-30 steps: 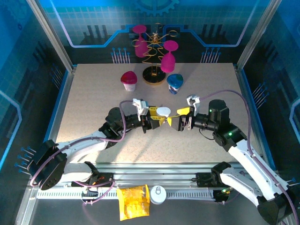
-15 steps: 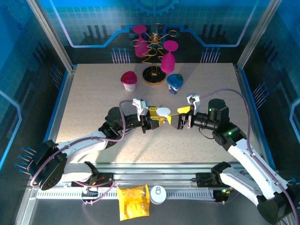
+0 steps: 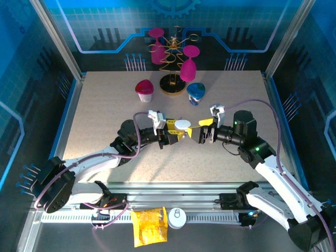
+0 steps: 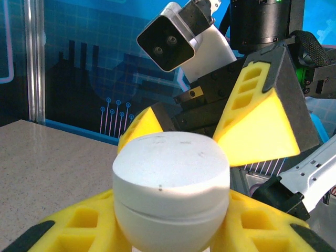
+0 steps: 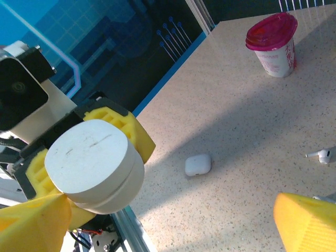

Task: Insert wireless bluetooth earbuds into charging case

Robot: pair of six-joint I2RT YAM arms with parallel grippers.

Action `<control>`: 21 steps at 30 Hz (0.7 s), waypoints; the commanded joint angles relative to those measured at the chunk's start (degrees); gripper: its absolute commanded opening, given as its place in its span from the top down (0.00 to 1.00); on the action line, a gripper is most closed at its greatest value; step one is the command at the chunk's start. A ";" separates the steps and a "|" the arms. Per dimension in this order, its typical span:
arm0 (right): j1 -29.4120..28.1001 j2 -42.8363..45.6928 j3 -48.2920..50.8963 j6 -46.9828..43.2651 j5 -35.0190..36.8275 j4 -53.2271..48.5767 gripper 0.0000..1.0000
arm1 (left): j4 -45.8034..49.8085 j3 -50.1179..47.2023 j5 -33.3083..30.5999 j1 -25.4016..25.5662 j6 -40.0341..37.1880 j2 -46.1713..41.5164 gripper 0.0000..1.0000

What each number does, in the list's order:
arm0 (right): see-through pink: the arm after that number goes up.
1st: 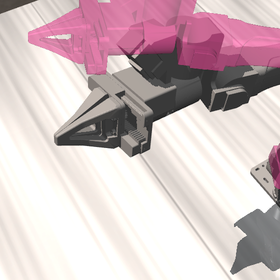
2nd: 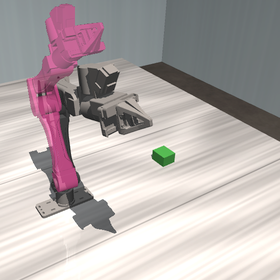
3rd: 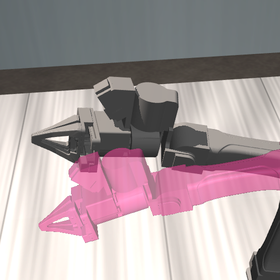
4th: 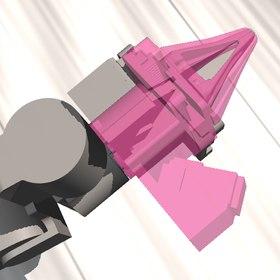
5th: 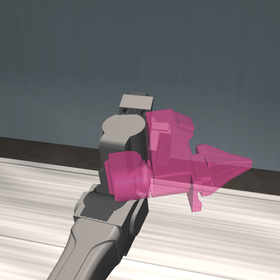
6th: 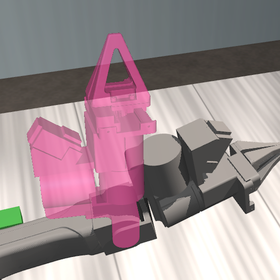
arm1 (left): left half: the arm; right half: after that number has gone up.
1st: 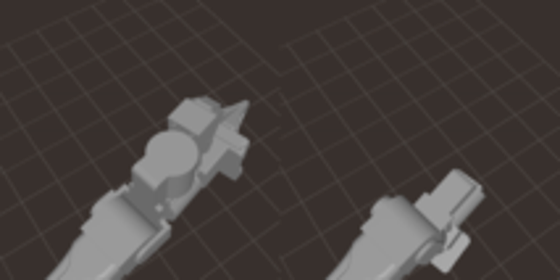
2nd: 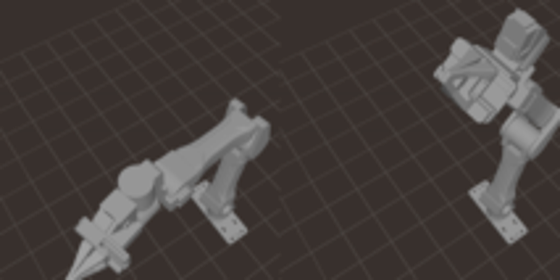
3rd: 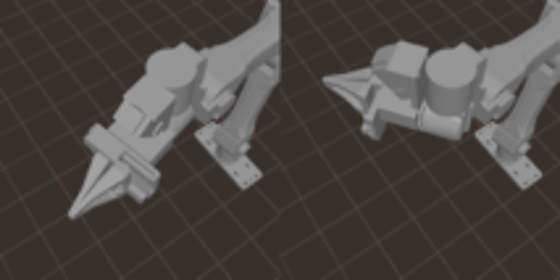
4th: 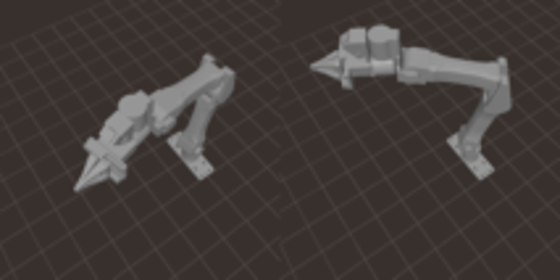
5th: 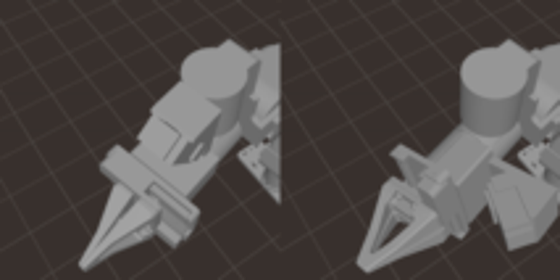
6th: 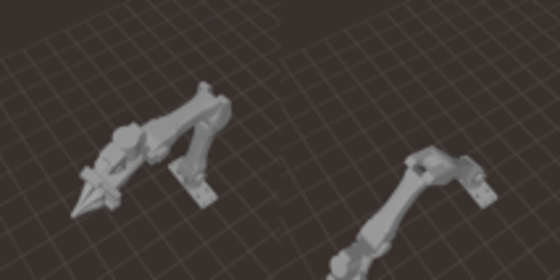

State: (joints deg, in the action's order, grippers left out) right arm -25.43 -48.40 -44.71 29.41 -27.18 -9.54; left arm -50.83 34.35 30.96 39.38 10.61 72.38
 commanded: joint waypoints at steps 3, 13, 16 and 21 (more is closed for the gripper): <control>1.29 -0.47 -1.24 2.21 3.12 2.94 0.02 | -2.62 -0.60 3.70 0.05 -0.45 -0.62 0.75; 2.02 -0.90 -1.70 3.72 3.63 3.63 0.02 | -2.82 -0.99 3.94 -0.06 -0.79 -0.84 0.75; 2.32 -0.92 -1.61 3.91 3.76 3.56 0.03 | -3.16 -1.04 4.00 -0.07 -0.50 -0.88 0.75; 2.49 0.07 -1.47 3.59 2.66 4.12 0.02 | -3.18 -1.30 3.61 -0.22 -0.66 -0.86 0.75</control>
State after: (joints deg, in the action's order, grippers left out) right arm -23.66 -49.34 -44.75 32.99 -24.40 -6.39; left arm -51.75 33.54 33.32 39.38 10.46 72.36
